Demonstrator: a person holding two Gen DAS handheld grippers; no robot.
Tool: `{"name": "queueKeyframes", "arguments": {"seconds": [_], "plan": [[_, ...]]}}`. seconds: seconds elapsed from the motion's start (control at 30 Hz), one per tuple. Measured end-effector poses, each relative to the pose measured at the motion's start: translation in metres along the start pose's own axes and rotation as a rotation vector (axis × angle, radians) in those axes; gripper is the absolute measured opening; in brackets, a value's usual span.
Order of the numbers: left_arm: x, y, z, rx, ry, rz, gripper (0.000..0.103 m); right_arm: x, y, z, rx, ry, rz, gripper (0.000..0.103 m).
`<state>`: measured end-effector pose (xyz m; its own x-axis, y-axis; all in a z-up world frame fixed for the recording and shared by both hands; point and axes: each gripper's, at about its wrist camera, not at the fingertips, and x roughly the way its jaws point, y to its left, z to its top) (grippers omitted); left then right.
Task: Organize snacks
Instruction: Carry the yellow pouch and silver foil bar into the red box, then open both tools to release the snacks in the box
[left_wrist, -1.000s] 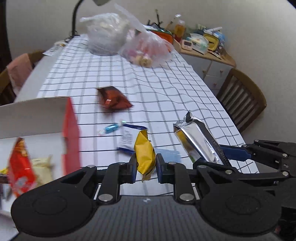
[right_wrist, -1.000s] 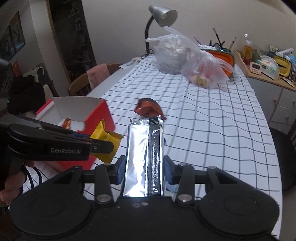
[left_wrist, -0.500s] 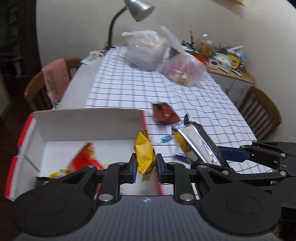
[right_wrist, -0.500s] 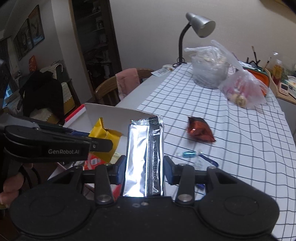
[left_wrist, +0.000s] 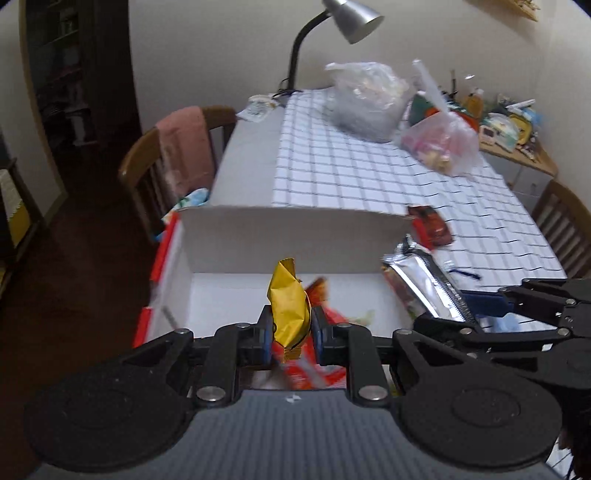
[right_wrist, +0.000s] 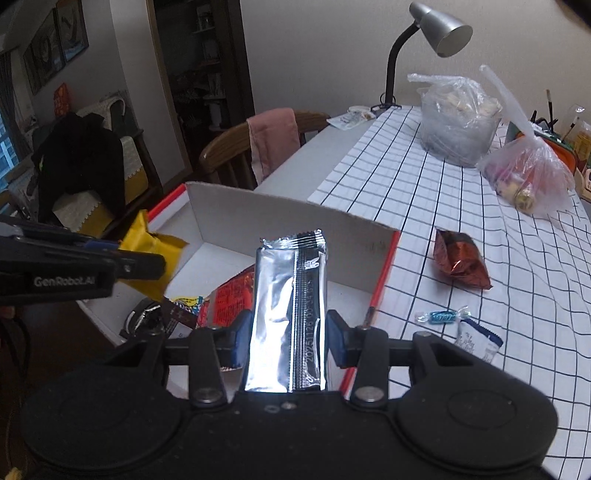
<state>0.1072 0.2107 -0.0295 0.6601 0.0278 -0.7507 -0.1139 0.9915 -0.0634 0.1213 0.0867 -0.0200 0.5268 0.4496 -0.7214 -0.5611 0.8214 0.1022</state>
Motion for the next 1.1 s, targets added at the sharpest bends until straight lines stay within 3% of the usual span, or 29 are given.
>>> {"name": "queueKeyframes", "arguments": {"seconds": [0.23,0.6,1.1], "plan": [[0.023,0.032,-0.008,0.010,0.059,0.036,0.020,0.028,0.017,-0.004,-0.052,0.047,-0.067,0.041],[0.051,0.025,-0.020,0.108,0.119,0.033,0.020,0.051,0.023,-0.011,-0.066,0.107,-0.100,0.041],[0.060,0.014,-0.033,0.138,0.173,0.000,0.020,0.045,0.018,-0.015,-0.032,0.101,-0.083,0.043]]}}
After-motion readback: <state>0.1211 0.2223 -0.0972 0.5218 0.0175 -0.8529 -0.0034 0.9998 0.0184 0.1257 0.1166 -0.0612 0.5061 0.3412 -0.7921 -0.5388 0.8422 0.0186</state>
